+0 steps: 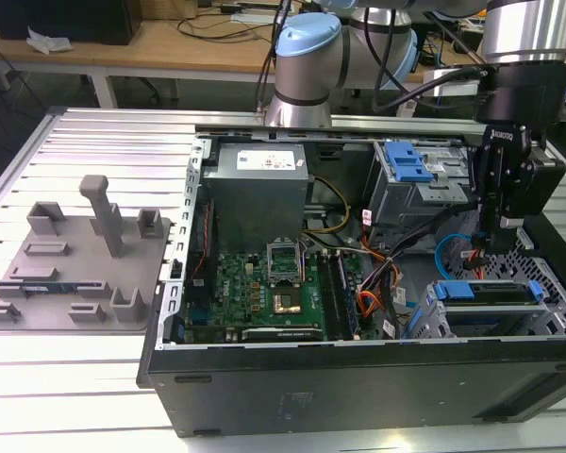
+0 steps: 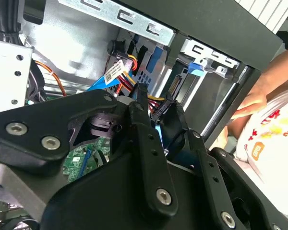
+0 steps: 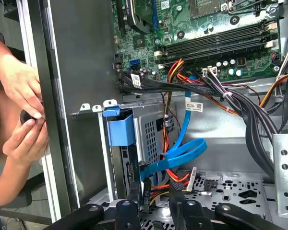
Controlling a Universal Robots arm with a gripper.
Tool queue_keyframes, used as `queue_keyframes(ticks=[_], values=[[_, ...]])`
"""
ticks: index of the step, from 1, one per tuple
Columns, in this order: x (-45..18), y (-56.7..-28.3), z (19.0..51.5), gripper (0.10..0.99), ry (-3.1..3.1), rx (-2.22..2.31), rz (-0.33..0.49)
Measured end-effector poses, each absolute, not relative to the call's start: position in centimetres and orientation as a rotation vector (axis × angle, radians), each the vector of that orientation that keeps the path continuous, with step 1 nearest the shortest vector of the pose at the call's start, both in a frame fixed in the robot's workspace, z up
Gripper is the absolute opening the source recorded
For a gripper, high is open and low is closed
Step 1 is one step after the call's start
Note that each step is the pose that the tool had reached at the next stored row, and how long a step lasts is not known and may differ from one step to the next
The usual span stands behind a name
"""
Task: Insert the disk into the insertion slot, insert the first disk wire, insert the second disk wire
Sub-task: 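Insert the first disk wire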
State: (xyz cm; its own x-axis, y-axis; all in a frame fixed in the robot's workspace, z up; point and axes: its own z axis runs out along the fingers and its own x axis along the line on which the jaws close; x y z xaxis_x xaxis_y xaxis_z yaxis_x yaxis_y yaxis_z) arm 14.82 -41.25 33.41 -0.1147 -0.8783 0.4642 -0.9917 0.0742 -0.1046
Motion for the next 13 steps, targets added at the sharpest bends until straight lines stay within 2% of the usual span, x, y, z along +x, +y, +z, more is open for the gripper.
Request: queue_keyframes(ticks=[2,5,13], values=[[14.82,-41.24,33.42,0.365,-2.076,1.877,0.579],[14.82,-41.25,33.41,0.176,-2.076,1.877,0.579],[15.18,-41.25,33.42,0.165,-2.064,1.875,0.56]])
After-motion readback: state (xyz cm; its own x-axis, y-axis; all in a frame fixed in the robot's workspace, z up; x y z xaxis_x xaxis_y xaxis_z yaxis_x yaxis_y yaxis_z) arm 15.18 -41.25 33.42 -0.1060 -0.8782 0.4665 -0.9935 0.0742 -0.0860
